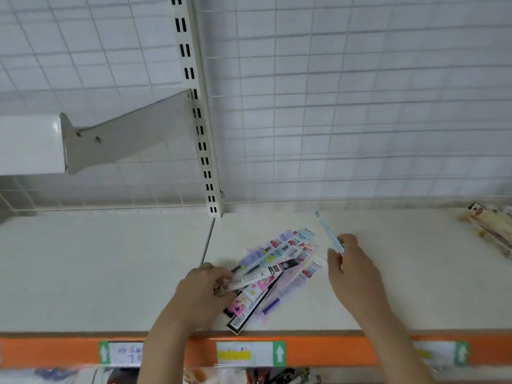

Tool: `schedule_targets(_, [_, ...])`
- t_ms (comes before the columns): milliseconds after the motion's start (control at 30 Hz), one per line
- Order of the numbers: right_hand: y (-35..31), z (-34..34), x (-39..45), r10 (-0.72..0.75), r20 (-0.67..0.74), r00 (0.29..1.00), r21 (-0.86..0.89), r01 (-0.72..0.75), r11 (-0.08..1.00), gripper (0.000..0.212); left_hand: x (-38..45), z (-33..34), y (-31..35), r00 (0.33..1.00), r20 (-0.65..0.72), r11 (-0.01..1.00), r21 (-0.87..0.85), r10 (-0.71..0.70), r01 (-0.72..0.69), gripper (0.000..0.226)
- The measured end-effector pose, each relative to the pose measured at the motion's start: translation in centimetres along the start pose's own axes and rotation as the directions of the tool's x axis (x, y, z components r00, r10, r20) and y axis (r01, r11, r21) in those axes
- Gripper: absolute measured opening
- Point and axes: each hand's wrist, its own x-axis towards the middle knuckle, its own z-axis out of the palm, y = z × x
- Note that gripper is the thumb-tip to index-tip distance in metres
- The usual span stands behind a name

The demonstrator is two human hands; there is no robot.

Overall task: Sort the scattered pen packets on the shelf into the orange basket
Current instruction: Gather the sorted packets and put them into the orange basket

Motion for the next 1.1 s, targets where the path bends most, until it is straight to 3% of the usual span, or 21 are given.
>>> schedule_targets(167, [0.5,-0.7,-0.8,0.028,-0.011,1.000,-0.068,-0.029,0.997,0.029,0.8,0.0,1.1,0.997,0.067,0.989,0.138,0.039,-0.048,0.029])
schedule_targets(400, [0.0,-0.6,-0.5,0.003,-0.011,1.000,-0.098,-0.004,0.995,0.026,0.4,-1.1,1.5,0.995,0.030,0.996,0.010,0.094,-0.094,0.015])
schedule_targets(467, [0.1,-0.6,-0.2,0.011,0.011,1.000,-0.100,-0.010,0.995,0.025,0.4,-2.1,1.3,0.998,-0.039,0.998,-0.026,0.048,-0.049,0.009])
schedule_targets(600, [0.1,-0.7,-0.2,0.014,0.057,0.998,-0.076,-0.009,0.997,0.024,0.4,-3.1,1.5,0.986,-0.151,0.995,-0.079,-0.067,0.056,0.028])
schedule_targets(733, [0.8,-1.1,-0.6,-0.003,0.084,0.996,-0.072,0.009,0.997,0.023,0.6,-2.5,2.3,0.980,-0.123,0.959,-0.256,-0.156,0.120,0.034])
schedule_targets(867, [2.2,-1.8,-1.2,-0.018,0.070,0.997,-0.086,0.024,0.996,0.020,1.5,-1.3,3.3,0.982,-0.172,0.992,-0.106,-0.081,0.063,0.050])
schedule_targets(1000, [3.6,-2.6,-1.5,0.021,0.049,0.999,-0.117,-0.015,0.993,0.019,3.9,0.5,3.8,0.977,-0.211,0.999,0.014,-0.034,0.037,0.030])
schedule_targets(1100, [4.6,-3.1,-1.7,0.038,0.053,0.998,-0.126,-0.031,0.992,0.017,5.1,1.4,4.3,0.982,-0.186,0.996,0.090,0.018,-0.001,0.028])
